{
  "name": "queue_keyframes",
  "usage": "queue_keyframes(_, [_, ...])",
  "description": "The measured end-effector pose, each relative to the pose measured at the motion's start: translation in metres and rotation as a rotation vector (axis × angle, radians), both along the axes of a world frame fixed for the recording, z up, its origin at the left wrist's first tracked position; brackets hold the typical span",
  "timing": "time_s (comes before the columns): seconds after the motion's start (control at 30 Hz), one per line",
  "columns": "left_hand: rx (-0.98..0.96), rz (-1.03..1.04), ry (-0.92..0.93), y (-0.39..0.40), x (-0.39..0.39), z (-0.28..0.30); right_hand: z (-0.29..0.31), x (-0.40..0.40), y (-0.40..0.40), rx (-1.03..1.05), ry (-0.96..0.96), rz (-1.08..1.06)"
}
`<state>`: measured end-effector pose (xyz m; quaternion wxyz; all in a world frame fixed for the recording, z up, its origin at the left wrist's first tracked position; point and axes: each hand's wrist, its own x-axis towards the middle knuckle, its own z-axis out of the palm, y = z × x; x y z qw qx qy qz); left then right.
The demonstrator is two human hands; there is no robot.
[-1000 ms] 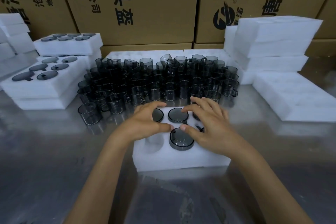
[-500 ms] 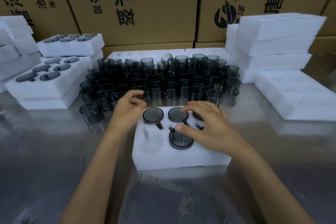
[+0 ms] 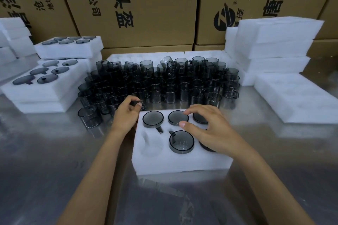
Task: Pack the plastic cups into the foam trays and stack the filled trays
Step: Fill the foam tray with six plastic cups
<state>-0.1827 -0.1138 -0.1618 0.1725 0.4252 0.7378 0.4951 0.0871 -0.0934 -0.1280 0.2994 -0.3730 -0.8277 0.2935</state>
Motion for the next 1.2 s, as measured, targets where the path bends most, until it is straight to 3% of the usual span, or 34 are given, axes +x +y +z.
queue_keyframes(0.2, [0.036, 0.002, -0.040, -0.003, 0.004, 0.002, 0.000, 0.000, 0.000, -0.001, -0.004, 0.009])
queue_keyframes(0.4, [0.299, -0.062, 0.023, -0.016, 0.013, 0.030, 0.001, -0.001, 0.003, -0.004, 0.058, -0.034])
queue_keyframes(0.53, [0.337, -0.260, 0.076, -0.028, 0.033, 0.053, 0.003, 0.000, 0.002, 0.005, 0.152, -0.073])
queue_keyframes(0.67, [0.222, -0.520, 0.079, -0.036, 0.064, 0.056, 0.009, -0.003, -0.001, -0.058, 0.386, -0.059])
queue_keyframes(0.77, [0.163, -0.629, 0.089, -0.038, 0.083, 0.056, 0.012, -0.001, -0.001, -0.091, 0.413, 0.036])
queue_keyframes(1.03, [0.241, -0.598, 0.068, -0.043, 0.084, 0.066, 0.012, 0.003, -0.002, -0.111, 0.382, 0.080])
queue_keyframes(1.2, [0.316, -0.563, -0.108, -0.047, 0.076, 0.071, 0.008, -0.011, -0.012, 0.103, 0.322, 0.032])
